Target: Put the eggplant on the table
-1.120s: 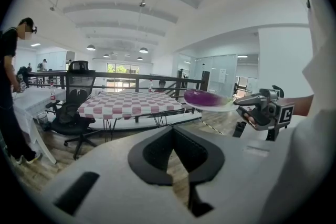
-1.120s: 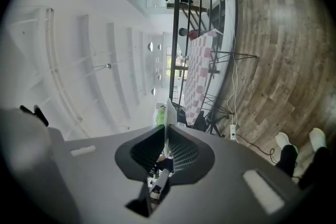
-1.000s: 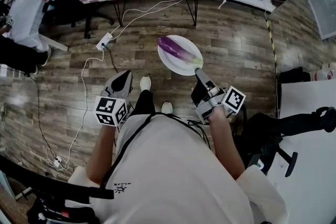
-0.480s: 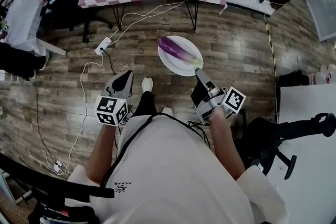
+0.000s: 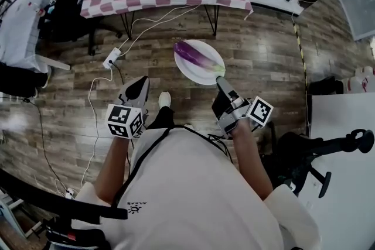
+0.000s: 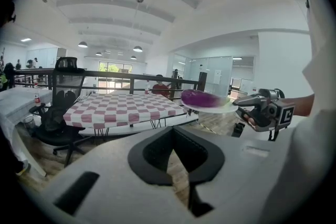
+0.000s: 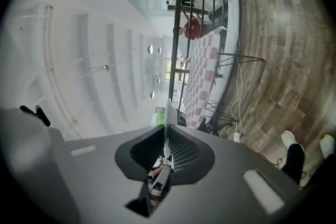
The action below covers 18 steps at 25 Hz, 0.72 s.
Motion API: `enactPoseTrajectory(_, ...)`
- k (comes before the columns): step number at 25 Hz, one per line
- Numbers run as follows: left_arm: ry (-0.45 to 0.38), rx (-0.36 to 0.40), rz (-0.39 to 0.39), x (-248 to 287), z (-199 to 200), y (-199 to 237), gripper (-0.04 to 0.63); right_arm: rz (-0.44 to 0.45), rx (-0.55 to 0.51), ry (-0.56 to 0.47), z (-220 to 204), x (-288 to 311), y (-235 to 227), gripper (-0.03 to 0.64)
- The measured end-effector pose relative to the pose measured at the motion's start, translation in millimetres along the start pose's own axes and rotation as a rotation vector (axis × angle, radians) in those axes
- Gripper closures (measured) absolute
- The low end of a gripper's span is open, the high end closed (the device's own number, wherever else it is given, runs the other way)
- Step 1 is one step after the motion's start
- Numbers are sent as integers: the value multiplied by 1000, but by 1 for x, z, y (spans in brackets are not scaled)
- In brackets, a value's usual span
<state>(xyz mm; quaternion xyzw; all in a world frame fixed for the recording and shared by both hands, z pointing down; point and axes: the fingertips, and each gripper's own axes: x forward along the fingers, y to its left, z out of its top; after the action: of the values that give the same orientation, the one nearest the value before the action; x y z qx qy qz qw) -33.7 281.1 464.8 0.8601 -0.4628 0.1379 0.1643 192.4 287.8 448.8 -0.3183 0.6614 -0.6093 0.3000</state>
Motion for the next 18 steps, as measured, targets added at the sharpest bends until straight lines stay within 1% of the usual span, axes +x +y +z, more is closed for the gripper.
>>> enactPoseTrajectory(18, -16, 1, -48, 57, 52, 100, 591, -5, -10, -51, 23, 113, 10, 584)
